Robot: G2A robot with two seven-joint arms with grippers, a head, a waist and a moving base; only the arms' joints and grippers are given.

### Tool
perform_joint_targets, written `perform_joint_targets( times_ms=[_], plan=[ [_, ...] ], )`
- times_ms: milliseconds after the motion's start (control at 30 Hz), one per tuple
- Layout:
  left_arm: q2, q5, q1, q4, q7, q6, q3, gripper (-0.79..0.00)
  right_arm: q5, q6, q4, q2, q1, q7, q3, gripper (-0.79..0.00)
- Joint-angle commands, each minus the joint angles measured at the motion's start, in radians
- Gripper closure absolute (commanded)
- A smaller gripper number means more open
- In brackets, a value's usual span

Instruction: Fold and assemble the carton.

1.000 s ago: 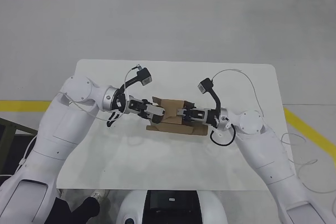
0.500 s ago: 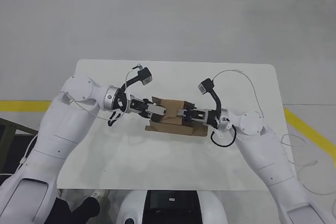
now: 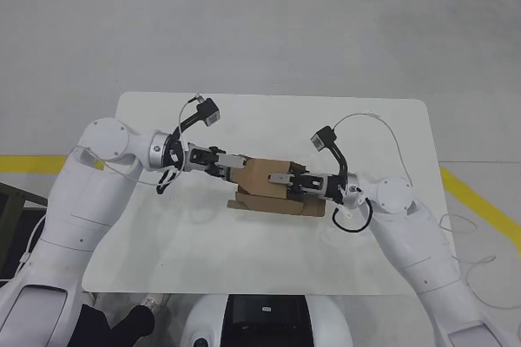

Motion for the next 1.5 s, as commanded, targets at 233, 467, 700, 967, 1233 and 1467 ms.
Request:
perform_joint_targets(
  times_ms=[233,467,700,967,1233,1467],
  plan=[
    [0.007,0.046,0.015,-0.029,0.042,0.012,-0.012,-0.785,-0.007,0.002,-0.042,0.002,-0.008,0.056,-0.023,0.000],
    [0.010,0.039,0.026,-0.049,0.033,0.013,-0.011,-0.785,0.005,0.008,-0.058,-0.004,-0.004,0.081,-0.058,0.000],
    [0.010,0.038,0.025,-0.057,0.031,0.016,-0.006,-0.785,0.014,0.014,-0.043,-0.010,0.010,0.086,-0.084,0.000],
    [0.011,0.041,0.022,-0.051,0.033,0.016,-0.001,-0.785,0.024,0.012,-0.031,-0.013,0.014,0.087,-0.097,0.000],
    [0.017,0.039,0.033,-0.056,0.038,0.015,-0.020,-0.785,0.037,0.012,-0.023,-0.007,0.008,0.031,-0.054,0.000],
    [0.020,0.030,0.039,-0.068,0.033,0.015,-0.024,-0.785,0.024,0.026,-0.043,-0.001,-0.008,-0.015,-0.029,0.000]
  ],
)
